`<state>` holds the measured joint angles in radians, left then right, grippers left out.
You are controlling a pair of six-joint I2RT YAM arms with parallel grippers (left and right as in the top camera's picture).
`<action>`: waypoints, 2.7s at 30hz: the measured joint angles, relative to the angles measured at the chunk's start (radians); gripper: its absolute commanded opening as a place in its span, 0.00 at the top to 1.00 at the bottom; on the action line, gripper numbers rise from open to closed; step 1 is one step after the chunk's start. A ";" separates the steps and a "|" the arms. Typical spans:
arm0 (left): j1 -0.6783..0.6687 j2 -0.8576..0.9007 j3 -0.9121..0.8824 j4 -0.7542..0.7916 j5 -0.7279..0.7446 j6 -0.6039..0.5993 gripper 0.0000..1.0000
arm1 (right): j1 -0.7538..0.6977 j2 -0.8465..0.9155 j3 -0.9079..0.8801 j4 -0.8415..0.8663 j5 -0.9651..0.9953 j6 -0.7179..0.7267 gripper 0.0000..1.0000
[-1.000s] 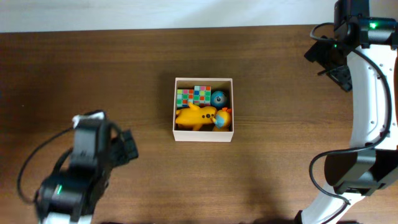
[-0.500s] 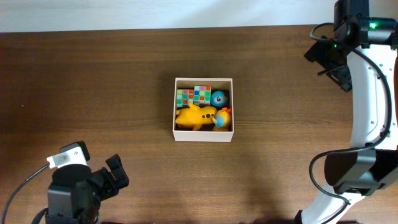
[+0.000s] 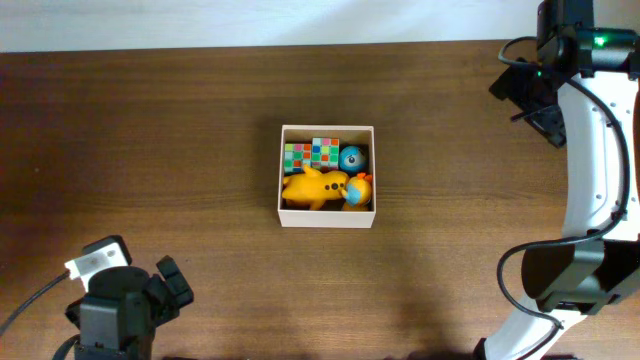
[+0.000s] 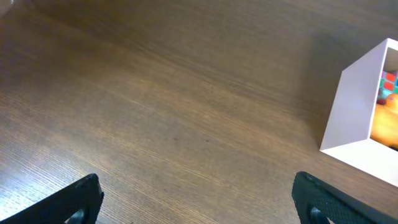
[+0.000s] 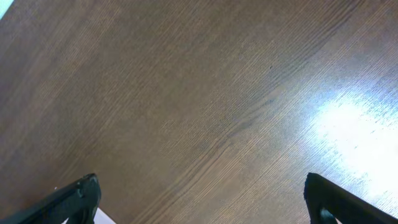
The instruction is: Pack container
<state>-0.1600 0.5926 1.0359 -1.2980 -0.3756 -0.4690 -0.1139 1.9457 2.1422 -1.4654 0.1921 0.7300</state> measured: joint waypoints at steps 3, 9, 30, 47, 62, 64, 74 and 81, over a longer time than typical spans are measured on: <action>0.004 0.000 0.000 0.045 -0.003 0.000 0.01 | 0.000 0.000 0.000 0.000 0.000 0.000 0.01; 0.074 -0.080 -0.030 0.226 0.001 0.000 0.01 | 0.000 0.000 0.000 0.000 0.000 0.000 0.01; 0.151 -0.576 -0.713 0.878 0.157 0.146 0.01 | 0.000 0.000 0.000 0.000 0.000 0.001 0.01; 0.151 -0.577 -0.904 0.874 0.182 0.201 0.01 | 0.000 0.000 0.000 0.000 0.000 0.000 0.01; 0.151 -0.578 -0.943 1.211 0.177 0.209 0.01 | 0.000 0.000 0.000 0.000 0.000 0.000 0.01; 0.151 -0.579 -0.943 1.226 0.177 0.209 0.01 | 0.000 0.000 0.000 0.000 0.000 0.000 0.01; 0.151 -0.579 -1.017 1.225 0.171 0.209 0.01 | 0.000 0.000 0.000 0.000 0.000 0.000 0.01; 0.151 -0.579 -1.017 1.232 0.162 0.209 0.01 | 0.000 0.000 0.000 0.000 0.000 -0.001 0.01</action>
<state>-0.0086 0.0135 0.0185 -0.0658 -0.2138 -0.2600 -0.1139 1.9457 2.1422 -1.4654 0.1921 0.7292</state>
